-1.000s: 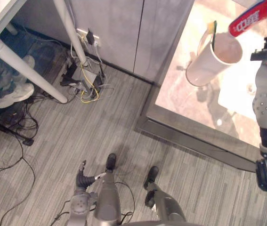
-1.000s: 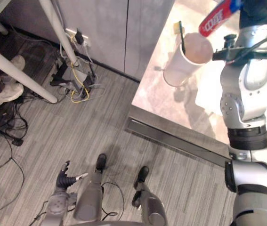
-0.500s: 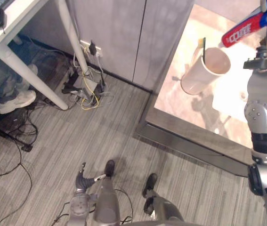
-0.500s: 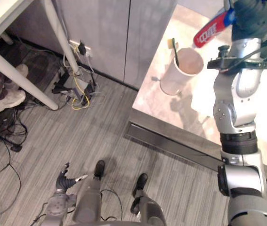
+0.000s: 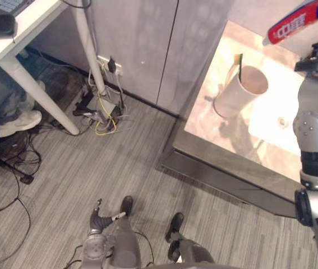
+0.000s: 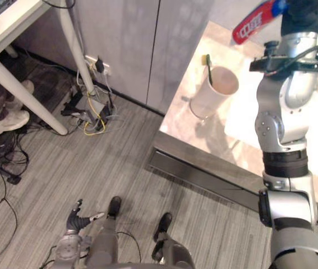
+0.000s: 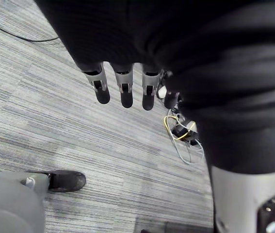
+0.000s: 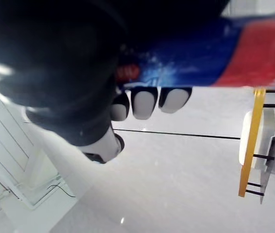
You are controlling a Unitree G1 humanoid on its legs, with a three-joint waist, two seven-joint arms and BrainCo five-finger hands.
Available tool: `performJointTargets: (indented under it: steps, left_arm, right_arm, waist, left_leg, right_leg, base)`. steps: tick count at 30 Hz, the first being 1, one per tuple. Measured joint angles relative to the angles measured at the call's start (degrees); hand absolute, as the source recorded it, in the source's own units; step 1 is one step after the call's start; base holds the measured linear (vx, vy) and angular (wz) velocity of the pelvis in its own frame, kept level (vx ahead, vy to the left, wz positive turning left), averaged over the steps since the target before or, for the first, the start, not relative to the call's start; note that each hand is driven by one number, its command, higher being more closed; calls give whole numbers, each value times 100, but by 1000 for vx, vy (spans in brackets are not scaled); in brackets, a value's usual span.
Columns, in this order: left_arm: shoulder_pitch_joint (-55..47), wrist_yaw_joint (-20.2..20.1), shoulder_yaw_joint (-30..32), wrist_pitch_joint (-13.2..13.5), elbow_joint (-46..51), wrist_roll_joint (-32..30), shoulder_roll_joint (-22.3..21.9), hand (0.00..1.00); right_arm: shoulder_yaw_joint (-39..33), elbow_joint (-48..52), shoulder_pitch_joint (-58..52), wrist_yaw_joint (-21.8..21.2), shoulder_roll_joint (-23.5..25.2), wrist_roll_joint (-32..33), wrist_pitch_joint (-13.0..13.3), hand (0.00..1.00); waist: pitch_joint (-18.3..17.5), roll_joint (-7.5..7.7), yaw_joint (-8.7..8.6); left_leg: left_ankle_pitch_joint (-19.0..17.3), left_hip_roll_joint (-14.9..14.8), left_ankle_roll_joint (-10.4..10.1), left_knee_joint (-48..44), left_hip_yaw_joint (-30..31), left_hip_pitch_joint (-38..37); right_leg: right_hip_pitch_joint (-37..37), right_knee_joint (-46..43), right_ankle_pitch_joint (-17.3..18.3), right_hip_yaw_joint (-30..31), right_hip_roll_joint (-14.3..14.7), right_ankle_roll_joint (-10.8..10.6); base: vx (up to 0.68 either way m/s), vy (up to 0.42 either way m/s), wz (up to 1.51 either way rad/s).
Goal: Organize washtable
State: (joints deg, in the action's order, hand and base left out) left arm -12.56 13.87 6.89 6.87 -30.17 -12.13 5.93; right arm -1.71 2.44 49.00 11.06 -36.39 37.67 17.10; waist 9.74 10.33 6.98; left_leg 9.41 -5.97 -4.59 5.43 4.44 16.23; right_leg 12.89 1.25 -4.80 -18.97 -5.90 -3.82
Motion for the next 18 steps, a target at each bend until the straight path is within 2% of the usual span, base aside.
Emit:
performJointTargets:
  steps: [18]
  left_arm:
    - [7, -19, -11, 7, -113, 25, 9, 0]
  right_arm:
    - [-3, -174, 56, 55, 4, -1, 8, 100]
  waist:
    - [-7, 3, 1]
  left_leg:
    - [43, -2, -13, -1, 135, 122]
  right_leg:
    - [30, 17, -1, -128, 16, 2]
  base:
    - [-2, 0, 3]
